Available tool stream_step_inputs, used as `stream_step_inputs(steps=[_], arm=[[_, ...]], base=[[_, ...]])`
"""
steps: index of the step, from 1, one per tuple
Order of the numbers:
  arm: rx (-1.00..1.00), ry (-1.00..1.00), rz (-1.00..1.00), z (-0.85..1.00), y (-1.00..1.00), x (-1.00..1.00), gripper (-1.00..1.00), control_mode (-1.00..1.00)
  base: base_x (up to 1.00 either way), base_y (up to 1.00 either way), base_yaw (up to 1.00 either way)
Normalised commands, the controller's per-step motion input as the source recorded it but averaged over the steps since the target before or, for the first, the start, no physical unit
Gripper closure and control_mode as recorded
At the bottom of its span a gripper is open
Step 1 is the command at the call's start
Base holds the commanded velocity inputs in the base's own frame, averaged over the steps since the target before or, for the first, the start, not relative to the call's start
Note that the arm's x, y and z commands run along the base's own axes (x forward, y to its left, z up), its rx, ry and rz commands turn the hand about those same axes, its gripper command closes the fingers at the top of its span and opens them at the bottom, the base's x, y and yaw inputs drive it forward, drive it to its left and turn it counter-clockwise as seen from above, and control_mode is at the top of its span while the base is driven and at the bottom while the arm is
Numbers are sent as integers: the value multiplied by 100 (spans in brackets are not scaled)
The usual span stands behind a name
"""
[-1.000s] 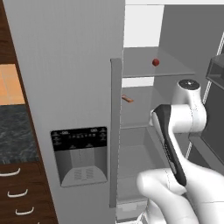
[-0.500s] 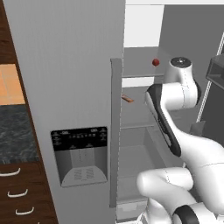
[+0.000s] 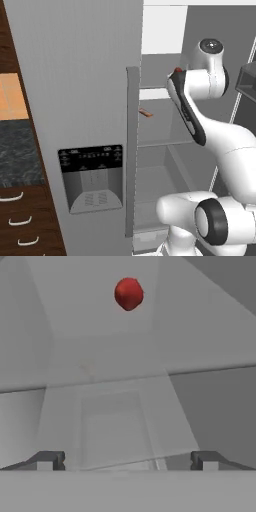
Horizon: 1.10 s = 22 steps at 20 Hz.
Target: Take the strawberry from the fridge and place it on top of the pancake, located on the dining counter.
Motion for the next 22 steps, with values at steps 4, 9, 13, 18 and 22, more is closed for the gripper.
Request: stream_step_inputs(steps=[4, 9, 13, 18, 22], arm=[[-25, -14, 0, 48, 0, 24, -100, -100], [-4, -9, 3, 9, -25, 58, -100, -100], [4, -12, 0, 0, -36, 81, -100, -100], [9, 8, 1, 16, -19, 81, -100, -100], [14, 20, 2, 20, -2, 70, -100, -100]], base=[[0, 0, 0], [0, 0, 0], [0, 0, 0], [0, 0, 0], [0, 0, 0]])
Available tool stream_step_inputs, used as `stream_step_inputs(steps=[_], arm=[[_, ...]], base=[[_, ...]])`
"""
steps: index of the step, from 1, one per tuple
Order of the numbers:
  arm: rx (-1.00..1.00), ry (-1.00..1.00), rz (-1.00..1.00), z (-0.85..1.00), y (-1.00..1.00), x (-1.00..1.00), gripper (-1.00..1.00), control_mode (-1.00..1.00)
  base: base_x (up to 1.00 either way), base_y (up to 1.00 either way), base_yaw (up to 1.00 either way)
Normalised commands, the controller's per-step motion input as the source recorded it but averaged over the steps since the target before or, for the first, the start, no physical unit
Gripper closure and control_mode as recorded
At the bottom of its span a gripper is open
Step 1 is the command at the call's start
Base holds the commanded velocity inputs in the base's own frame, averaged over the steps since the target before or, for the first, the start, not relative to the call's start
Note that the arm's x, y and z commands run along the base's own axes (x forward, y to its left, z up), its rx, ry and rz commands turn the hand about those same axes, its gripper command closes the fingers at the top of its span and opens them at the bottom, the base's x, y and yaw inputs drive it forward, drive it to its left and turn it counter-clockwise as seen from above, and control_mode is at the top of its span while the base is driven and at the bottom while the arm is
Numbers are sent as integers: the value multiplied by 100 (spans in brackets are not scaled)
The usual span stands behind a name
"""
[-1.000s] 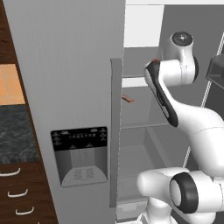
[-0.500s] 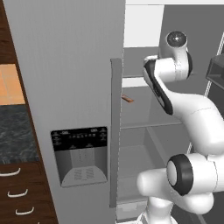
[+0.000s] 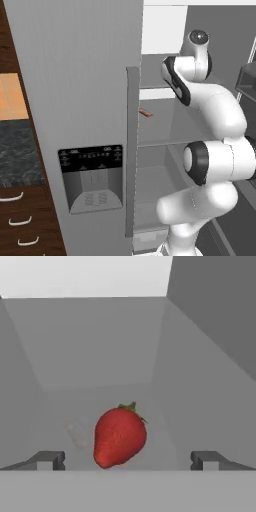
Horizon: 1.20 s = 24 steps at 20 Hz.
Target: Take the strawberry from the fridge and place it on top of the pancake, located on the dining counter.
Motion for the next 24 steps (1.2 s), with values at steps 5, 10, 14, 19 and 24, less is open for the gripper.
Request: stream_step_inputs(steps=[5, 10, 14, 19, 24], arm=[[1, 1, 4, -9, 0, 37, -100, -100], [0, 0, 0, -15, 0, 50, -100, -100], [0, 1, 0, -21, 0, 22, -100, -100], [0, 3, 0, -28, 0, 0, -100, -100], [0, 1, 0, -36, -1, 0, -100, -100]], base=[[0, 0, 0], [0, 0, 0], [0, 0, 0], [0, 0, 0], [0, 0, 0]])
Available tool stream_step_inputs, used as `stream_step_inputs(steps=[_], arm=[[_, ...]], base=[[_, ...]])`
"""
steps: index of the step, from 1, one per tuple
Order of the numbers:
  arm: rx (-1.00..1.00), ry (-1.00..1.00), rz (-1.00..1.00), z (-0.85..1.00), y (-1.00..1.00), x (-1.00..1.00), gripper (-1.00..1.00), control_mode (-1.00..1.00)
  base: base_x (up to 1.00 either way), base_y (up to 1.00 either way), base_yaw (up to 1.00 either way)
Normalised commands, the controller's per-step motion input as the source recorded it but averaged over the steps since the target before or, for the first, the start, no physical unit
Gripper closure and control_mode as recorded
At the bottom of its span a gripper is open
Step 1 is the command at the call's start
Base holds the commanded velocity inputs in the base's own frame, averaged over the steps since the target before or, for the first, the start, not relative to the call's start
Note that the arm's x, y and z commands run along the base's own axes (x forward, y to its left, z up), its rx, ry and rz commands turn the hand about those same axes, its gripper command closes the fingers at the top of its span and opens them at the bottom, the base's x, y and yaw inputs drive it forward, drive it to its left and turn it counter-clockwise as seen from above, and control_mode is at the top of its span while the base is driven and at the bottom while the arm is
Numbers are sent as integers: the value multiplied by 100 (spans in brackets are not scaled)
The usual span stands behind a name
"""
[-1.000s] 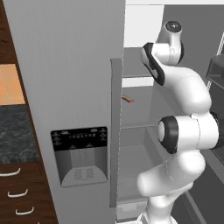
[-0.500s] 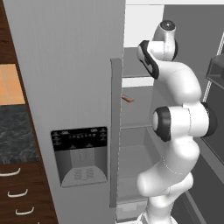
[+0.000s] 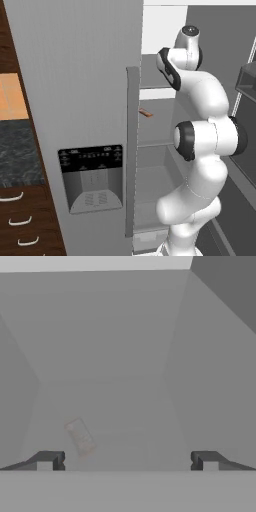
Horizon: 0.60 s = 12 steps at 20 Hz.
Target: Take the strawberry from the fridge and place it on top of the pancake, located on the dining counter.
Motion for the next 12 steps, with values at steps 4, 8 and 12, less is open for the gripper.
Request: stream_step_inputs(steps=[4, 8, 12], arm=[[-1, 0, 0, -50, 0, 0, -100, -100], [0, 5, 0, -35, 0, -1, -100, -100], [0, -4, 0, 1, 0, 0, -100, -100]], base=[[0, 0, 0], [0, 0, 0], [0, 0, 0]])
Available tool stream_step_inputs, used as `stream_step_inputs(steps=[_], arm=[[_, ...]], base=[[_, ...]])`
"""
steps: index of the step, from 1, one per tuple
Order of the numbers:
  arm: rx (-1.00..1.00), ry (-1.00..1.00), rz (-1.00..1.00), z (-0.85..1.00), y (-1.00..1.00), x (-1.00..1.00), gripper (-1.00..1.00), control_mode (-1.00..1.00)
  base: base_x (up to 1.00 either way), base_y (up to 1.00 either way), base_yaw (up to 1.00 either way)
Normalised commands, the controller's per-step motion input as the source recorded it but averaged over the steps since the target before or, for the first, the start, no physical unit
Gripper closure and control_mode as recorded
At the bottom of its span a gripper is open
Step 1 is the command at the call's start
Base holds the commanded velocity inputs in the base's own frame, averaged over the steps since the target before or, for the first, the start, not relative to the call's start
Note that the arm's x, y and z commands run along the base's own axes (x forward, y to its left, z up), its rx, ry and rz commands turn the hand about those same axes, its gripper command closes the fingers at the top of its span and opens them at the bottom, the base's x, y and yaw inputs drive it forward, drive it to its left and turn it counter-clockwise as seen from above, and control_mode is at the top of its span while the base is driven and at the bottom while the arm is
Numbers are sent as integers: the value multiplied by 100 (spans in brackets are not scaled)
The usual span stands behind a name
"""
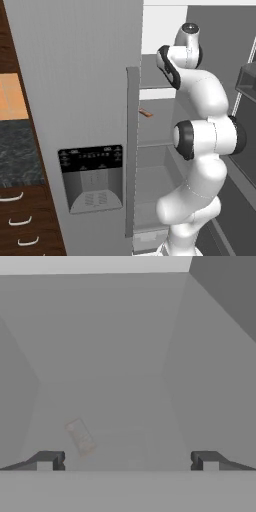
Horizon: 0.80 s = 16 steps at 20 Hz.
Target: Take the strawberry from the fridge and place it on top of the pancake, located on the dining counter.
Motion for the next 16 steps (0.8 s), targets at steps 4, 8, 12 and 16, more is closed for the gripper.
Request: stream_step_inputs(steps=[4, 8, 12, 16], arm=[[0, -10, 0, 0, 0, -43, -100, -100], [0, -7, 0, 0, 0, -56, -100, -100], [0, -1, 0, 1, 1, -31, -100, -100], [0, 0, 0, 0, 5, -1, -100, -100]], base=[[0, 0, 0], [0, 0, 0], [0, 0, 0], [0, 0, 0]])
